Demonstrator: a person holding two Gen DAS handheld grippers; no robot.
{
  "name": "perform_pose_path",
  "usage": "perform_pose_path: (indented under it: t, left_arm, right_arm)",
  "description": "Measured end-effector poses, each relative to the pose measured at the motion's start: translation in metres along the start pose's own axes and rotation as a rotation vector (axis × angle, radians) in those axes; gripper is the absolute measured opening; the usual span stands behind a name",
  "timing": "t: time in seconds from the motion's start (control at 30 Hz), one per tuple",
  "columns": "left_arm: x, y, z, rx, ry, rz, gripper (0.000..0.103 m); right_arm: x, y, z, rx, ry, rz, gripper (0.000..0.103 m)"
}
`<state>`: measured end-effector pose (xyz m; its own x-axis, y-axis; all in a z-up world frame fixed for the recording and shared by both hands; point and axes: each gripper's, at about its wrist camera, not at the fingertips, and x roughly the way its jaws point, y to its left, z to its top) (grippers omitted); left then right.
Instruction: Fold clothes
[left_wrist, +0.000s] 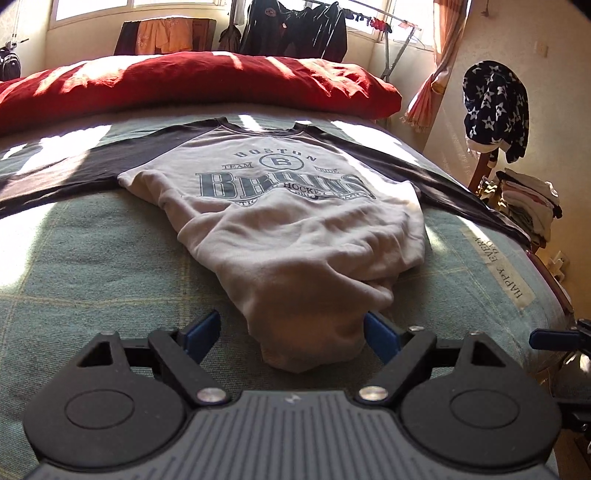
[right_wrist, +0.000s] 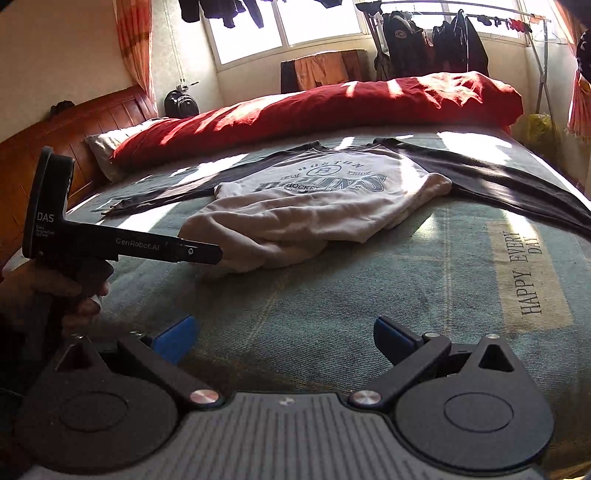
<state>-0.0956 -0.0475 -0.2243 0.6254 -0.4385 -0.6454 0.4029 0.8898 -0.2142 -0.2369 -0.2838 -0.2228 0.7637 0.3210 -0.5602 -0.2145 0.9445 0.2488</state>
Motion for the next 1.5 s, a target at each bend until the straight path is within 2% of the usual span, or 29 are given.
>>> perform_pose_path:
  t: [0.3,0.43,0.53,0.7,0.9,1.1,1.23,1.37,1.5]
  left_arm:
    - [0.012,-0.011,0.002,0.104,-0.016,-0.115,0.085]
    - [0.014,-0.01,0.002,0.128,0.002,-0.104,0.085]
    - [0.017,-0.002,0.003,0.106,0.009,-0.085,0.085]
    - [0.016,0.007,0.01,0.045,-0.009,-0.172,0.085]
    - [0.013,0.01,0.011,0.035,-0.032,-0.195,0.085]
    - [-0.001,0.016,0.001,0.069,-0.036,-0.153,0.085]
    - [-0.014,0.018,0.0,0.132,-0.024,-0.118,0.085]
    - [-0.022,0.011,-0.001,0.265,-0.002,-0.034,0.085]
    - [-0.027,-0.003,-0.003,0.437,-0.009,0.036,0.085]
  right_arm:
    - [-0.005,-0.005,-0.003,0.052,-0.006,-0.026,0.103]
    - [-0.003,-0.006,0.0,0.048,-0.005,-0.031,0.103]
    - [0.001,-0.006,0.002,0.051,-0.008,-0.029,0.103]
    - [0.007,-0.004,0.0,0.043,0.019,-0.035,0.103]
    - [0.008,0.003,0.002,0.033,0.021,-0.056,0.103]
    - [0.002,0.016,0.006,-0.075,0.016,-0.108,0.103]
    - [0.007,0.013,0.02,-0.138,0.021,-0.134,0.103]
    - [0.026,0.003,0.039,-0.215,0.019,-0.135,0.103]
    - [0.062,-0.005,0.056,-0.336,0.063,-0.131,0.103]
